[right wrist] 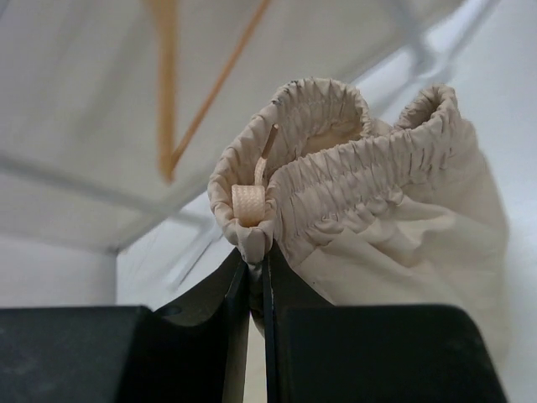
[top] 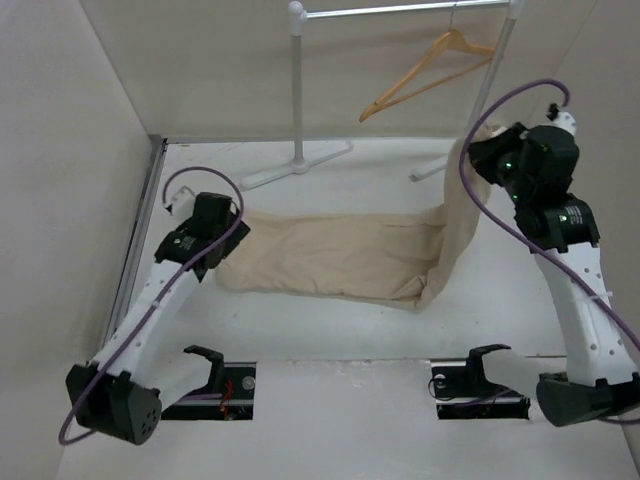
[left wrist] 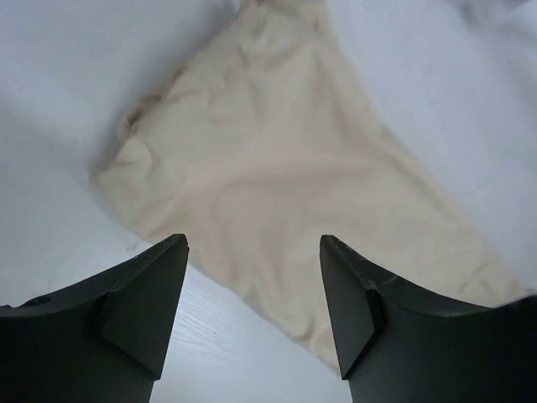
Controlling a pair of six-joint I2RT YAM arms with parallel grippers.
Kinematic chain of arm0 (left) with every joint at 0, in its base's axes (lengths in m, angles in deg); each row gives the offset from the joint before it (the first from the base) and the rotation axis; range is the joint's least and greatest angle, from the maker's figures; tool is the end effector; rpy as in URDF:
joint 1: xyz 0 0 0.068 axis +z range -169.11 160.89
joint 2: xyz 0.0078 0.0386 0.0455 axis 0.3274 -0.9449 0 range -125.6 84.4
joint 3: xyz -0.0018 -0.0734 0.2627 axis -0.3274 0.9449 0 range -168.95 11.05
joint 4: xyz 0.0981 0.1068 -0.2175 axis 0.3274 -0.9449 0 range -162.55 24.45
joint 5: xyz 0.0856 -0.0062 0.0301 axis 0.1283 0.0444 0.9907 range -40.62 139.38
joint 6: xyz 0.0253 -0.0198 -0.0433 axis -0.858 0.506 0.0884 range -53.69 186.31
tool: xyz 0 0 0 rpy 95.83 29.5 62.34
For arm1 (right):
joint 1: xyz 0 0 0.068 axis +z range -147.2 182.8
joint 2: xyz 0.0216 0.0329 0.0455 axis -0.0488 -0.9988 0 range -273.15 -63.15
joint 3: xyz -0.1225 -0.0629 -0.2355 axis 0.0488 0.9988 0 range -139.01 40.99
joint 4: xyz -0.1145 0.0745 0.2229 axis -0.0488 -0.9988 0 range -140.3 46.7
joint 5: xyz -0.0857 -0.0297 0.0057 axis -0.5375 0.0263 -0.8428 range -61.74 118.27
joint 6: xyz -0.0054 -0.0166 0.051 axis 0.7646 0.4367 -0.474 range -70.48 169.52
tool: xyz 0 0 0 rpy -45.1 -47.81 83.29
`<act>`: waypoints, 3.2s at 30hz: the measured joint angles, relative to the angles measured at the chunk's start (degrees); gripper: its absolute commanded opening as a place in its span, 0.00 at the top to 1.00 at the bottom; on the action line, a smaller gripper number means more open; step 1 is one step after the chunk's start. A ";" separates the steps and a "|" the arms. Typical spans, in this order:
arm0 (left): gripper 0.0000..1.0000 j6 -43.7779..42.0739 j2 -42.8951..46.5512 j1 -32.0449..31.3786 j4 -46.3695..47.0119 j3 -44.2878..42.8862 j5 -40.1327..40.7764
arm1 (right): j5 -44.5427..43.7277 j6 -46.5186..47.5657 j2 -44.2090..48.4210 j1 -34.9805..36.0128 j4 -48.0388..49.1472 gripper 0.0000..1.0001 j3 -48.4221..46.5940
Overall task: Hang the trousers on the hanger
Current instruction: Fold the trousers at the center of the board, then pick up the hanger from the clothesline.
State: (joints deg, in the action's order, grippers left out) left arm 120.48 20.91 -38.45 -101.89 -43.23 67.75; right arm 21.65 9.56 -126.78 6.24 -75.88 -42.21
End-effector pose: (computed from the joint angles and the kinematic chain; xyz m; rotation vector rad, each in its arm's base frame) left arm 0.2199 -0.0652 0.2928 -0.8424 2.1725 -0.2672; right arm 0.2198 0.0092 0.4640 0.6481 1.6983 0.4366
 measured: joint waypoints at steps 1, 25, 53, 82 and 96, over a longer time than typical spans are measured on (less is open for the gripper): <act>0.37 -0.35 2.62 1.64 -0.92 -1.33 0.00 | -0.94 0.02 -0.74 3.91 -0.11 0.87 -0.94; 0.35 -6.29 18.53 32.68 -8.15 -5.25 -6.29 | -3.15 -7.61 -67.56 62.77 -5.05 0.27 -47.34; 0.39 -5.97 -20.06 10.19 27.28 11.47 -8.52 | 10.91 -12.02 -13.57 27.28 22.18 0.74 50.88; 0.69 -7.32 -10.60 -19.19 18.75 3.06 -3.85 | 13.88 3.08 -58.75 4.55 10.08 0.38 -54.51; 0.69 -5.05 -10.60 -21.22 18.51 5.95 -4.48 | 23.58 2.49 -70.69 4.52 4.61 0.62 -68.08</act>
State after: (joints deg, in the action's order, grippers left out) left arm 115.43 10.31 -59.67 -83.37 -37.29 63.27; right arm 45.24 12.05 -197.47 10.77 -71.27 -110.29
